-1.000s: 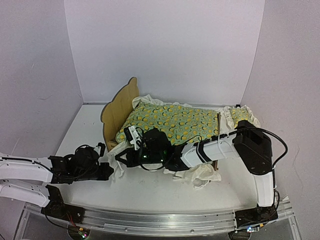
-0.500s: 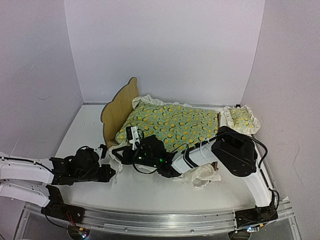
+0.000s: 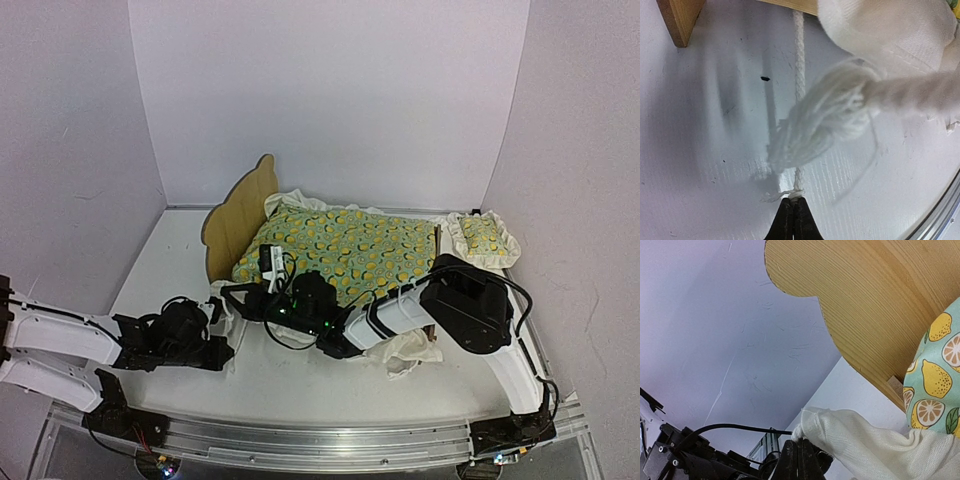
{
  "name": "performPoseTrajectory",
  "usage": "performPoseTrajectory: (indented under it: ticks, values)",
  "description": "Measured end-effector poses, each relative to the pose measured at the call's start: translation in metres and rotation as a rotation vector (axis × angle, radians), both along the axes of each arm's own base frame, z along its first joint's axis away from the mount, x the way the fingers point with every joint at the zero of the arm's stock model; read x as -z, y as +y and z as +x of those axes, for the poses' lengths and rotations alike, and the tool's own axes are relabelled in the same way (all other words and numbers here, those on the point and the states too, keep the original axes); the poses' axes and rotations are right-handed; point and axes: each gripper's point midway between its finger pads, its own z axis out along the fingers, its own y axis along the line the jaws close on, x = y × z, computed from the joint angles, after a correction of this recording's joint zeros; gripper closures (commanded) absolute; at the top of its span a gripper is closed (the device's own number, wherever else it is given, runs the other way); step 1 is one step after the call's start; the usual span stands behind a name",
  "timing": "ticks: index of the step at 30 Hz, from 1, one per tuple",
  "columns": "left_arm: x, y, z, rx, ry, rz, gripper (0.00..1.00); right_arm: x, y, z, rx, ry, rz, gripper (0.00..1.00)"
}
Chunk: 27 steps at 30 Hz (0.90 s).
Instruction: Set up the pet bed
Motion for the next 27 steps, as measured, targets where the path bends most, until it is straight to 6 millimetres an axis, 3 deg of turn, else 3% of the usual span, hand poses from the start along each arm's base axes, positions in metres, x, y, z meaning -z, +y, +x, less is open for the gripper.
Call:
performPoseTrajectory:
  ticks: [7,10,13,14,17,20,24,27]
  values:
    - [-0.032,-0.009,0.000,0.027,-0.048,-0.113,1.00,0.014,0.006,0.002,-0.002,-0.038,-0.040,1.00]
    - [-0.052,-0.015,0.000,0.052,-0.089,-0.171,1.00,0.039,0.008,-0.001,-0.006,-0.059,-0.151,1.00]
    - [-0.056,-0.018,-0.001,0.071,-0.097,-0.183,1.00,0.066,0.008,-0.010,-0.025,-0.078,-0.271,1.00]
    - [-0.056,-0.018,-0.002,0.076,-0.094,-0.184,1.00,0.072,0.007,-0.011,-0.024,-0.080,-0.300,0.98]
    - [-0.052,-0.017,-0.003,0.078,-0.083,-0.169,1.00,0.089,-0.001,-0.014,-0.023,-0.078,-0.415,0.78]
    - [-0.052,-0.014,0.000,0.061,-0.093,-0.157,1.00,0.084,-0.011,-0.019,-0.038,-0.063,-0.496,0.67]
    - [-0.050,-0.001,0.005,0.008,-0.113,-0.115,1.00,0.058,-0.024,-0.027,-0.064,-0.058,-0.564,0.50]
    - [-0.051,0.007,0.010,-0.024,-0.125,-0.086,1.00,0.042,-0.035,-0.035,-0.085,-0.081,-0.601,0.46]
